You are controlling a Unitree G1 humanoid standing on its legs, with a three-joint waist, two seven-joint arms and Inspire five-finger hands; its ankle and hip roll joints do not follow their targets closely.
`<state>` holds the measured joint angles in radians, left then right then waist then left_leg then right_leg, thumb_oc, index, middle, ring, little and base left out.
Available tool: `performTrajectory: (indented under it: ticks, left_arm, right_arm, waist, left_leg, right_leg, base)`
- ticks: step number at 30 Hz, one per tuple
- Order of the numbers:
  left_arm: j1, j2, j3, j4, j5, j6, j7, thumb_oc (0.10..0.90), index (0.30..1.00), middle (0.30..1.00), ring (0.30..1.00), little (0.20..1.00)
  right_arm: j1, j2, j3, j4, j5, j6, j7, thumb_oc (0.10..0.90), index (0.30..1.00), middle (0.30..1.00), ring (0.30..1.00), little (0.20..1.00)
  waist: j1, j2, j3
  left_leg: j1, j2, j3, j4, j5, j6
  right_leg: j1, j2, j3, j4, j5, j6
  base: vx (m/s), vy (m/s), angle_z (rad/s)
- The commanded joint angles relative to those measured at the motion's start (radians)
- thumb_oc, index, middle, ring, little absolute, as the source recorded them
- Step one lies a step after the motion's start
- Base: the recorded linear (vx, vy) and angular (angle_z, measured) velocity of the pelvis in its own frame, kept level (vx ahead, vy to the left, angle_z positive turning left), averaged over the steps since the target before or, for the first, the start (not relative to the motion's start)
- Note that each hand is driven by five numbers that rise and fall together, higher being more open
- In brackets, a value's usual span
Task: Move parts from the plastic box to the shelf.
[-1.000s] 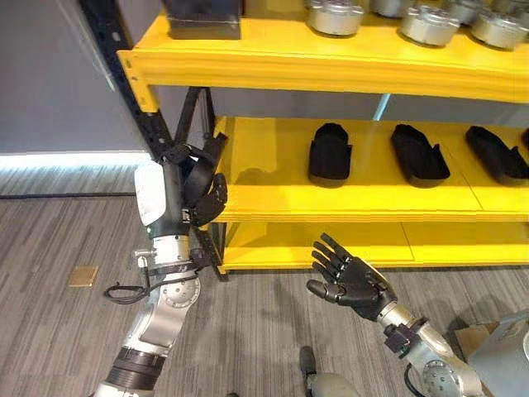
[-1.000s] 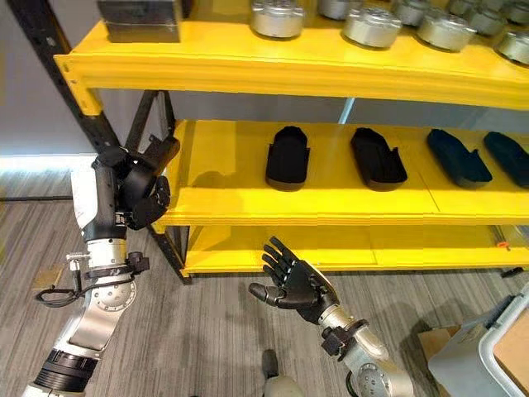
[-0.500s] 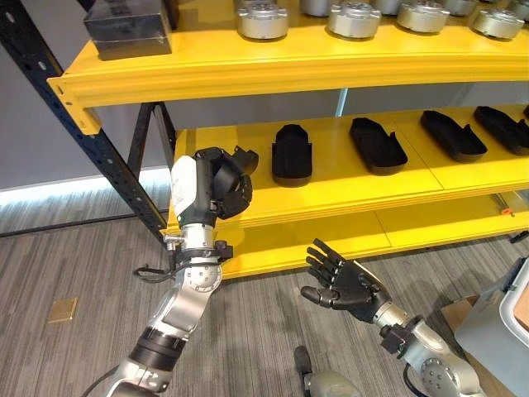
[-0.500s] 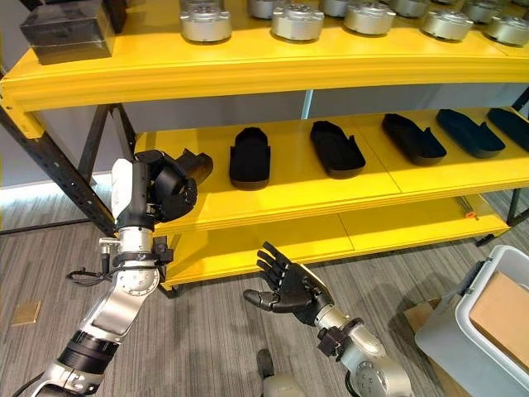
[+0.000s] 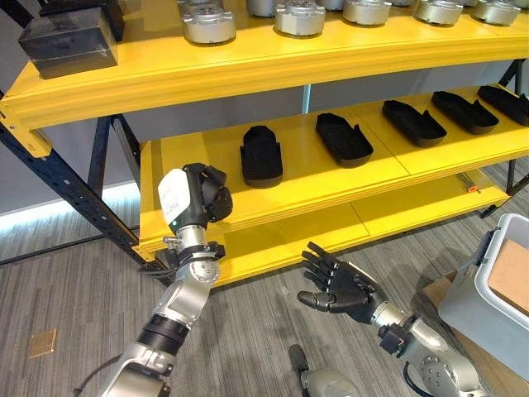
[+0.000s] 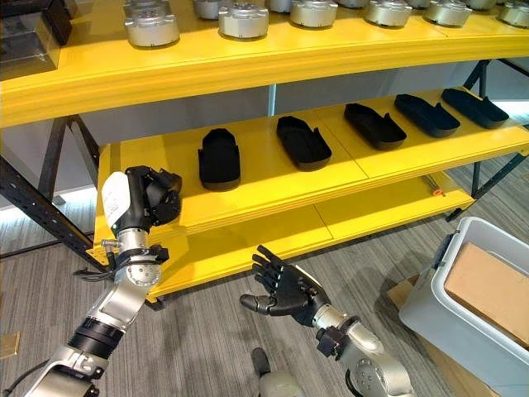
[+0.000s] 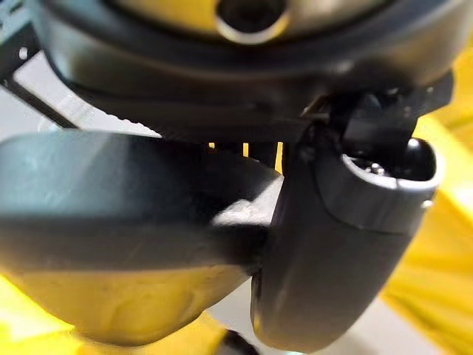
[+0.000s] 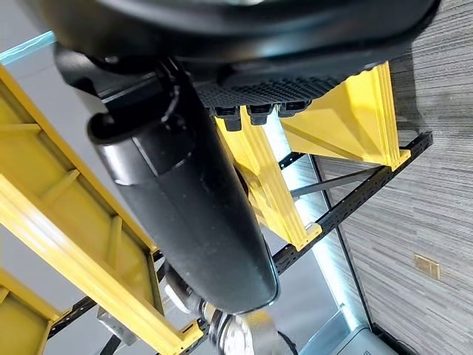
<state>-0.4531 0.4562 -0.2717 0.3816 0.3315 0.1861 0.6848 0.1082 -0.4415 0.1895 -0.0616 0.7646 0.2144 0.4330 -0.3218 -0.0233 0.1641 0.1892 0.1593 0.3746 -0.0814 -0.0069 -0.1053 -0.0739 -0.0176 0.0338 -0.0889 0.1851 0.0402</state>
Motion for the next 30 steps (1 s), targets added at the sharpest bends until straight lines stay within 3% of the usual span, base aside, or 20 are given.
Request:
performTrajectory:
  ticks: [1, 6, 14, 21, 30]
  left_arm:
    - [-0.193, 0.117, 0.028, 0.018, 0.121, -0.062, 0.167, 0.4, 0.3, 0.3, 0.3, 0.3]
    - [-0.202, 0.169, 0.059, 0.003, 0.114, -0.05, 0.241, 0.4, 0.3, 0.3, 0.3, 0.3]
    - [-0.19, 0.232, 0.057, 0.004, 0.177, -0.029, 0.205, 0.4, 0.3, 0.3, 0.3, 0.3]
    - [-0.341, 0.308, -0.124, 0.125, 0.259, 0.0, 0.14, 0.4, 0.3, 0.3, 0.3, 0.3]
    - [-0.405, 0.309, -0.252, 0.139, 0.28, -0.047, 0.116, 0.4, 0.3, 0.3, 0.3, 0.3]
  right_arm:
    - [-0.055, -0.023, 0.007, -0.058, 0.039, -0.053, 0.066, 0.9, 1.0, 1.0, 1.0, 1.0]
    - [-0.067, -0.03, 0.011, -0.051, 0.053, -0.078, 0.069, 0.9, 1.0, 1.0, 1.0, 1.0]
    - [-0.044, -0.052, 0.016, -0.056, 0.065, -0.088, 0.078, 0.9, 1.0, 1.0, 1.0, 1.0]
    - [-0.061, -0.083, 0.033, -0.038, 0.076, -0.093, 0.094, 0.9, 1.0, 1.0, 1.0, 1.0]
    - [-0.082, -0.1, 0.036, -0.027, 0.079, -0.115, 0.112, 0.9, 1.0, 1.0, 1.0, 1.0]
  waist:
    - [-0.011, 0.007, -0.066]
    - [-0.01, 0.013, -0.044]
    - [-0.015, 0.019, -0.037]
    - [-0.047, 0.029, -0.019]
    - [-0.076, 0.036, 0.021]
  left_leg:
    - [-0.049, 0.071, 0.026, -0.006, 0.073, -0.013]
    - [-0.072, 0.067, 0.026, -0.006, 0.078, -0.014]
    - [-0.071, 0.068, 0.022, 0.001, 0.091, -0.018]
    - [-0.085, 0.062, 0.038, 0.002, 0.081, -0.018]
    - [-0.106, 0.058, 0.044, 0.002, 0.081, -0.02]
  right_leg:
    - [0.06, -0.047, -0.017, 0.002, -0.108, 0.068]
    - [0.031, -0.046, -0.007, 0.002, -0.104, 0.066]
    - [0.041, -0.051, -0.006, 0.002, -0.106, 0.065]
    - [0.014, -0.048, 0.016, 0.007, -0.098, 0.068]
    - [-0.022, -0.048, 0.031, 0.013, -0.091, 0.071]
  base:
    - [-0.02, -0.002, -0.23]
    - [-0.05, -0.001, -0.08]
    - [0.03, 0.003, 0.01]
    - [0.0, 0.002, -0.01]
    - [-0.04, 0.016, -0.08]
